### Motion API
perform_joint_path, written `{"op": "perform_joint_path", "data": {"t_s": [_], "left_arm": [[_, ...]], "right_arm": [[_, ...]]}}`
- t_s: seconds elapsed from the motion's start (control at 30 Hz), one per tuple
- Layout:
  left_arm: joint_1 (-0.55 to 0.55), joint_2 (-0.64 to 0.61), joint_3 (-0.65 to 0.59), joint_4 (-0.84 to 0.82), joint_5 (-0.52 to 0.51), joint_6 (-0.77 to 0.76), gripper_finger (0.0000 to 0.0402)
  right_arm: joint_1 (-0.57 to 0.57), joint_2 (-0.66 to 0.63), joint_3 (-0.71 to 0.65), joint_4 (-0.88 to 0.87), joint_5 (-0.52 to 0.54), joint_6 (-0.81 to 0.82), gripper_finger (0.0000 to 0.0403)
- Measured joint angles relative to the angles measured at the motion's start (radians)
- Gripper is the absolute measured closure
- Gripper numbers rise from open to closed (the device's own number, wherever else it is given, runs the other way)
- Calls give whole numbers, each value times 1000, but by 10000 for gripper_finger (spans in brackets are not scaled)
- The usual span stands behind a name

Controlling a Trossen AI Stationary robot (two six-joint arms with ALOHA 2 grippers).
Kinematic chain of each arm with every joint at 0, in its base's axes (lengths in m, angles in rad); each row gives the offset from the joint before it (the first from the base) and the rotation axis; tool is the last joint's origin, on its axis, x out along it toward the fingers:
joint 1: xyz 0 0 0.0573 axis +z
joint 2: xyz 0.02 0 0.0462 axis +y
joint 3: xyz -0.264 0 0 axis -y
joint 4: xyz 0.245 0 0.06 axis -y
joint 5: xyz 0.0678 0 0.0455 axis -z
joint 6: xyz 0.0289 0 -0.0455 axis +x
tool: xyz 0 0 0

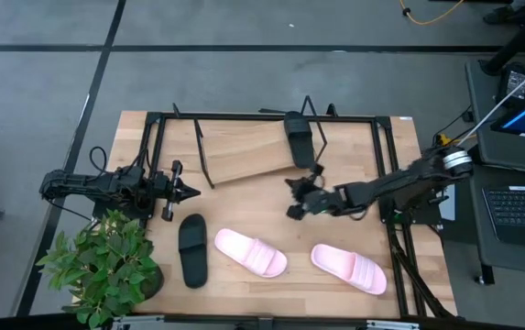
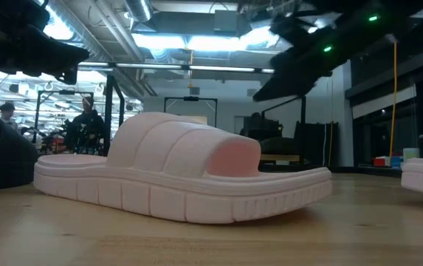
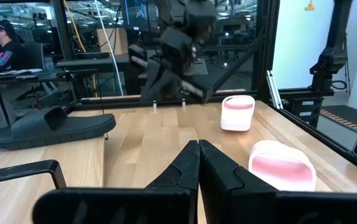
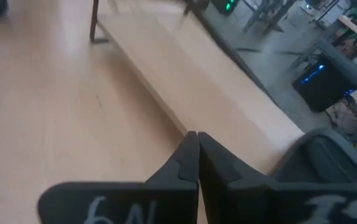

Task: Pick and place slides into the shelf
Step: Put the black slipper on the shelf

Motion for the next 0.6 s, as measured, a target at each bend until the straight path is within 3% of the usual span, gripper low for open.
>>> {"op": "perform_joint_path", "data": {"t_s": [0.17,0.27,0.4,0.6], "left_arm": [[0,0,0,0,0,0,401],[0,0,0,0,0,0,401],[0,0,0,1,0,-1,401],[0,0,0,0,2,-1,401]], "right_arm": [[13,-185,-167,121,-45,-15,401],[18,-262,-258,268,-136,-70,401],[18,-307,-363,467,-269,-148,401],[17,-306,-437,574,-296,-158,401]]}}
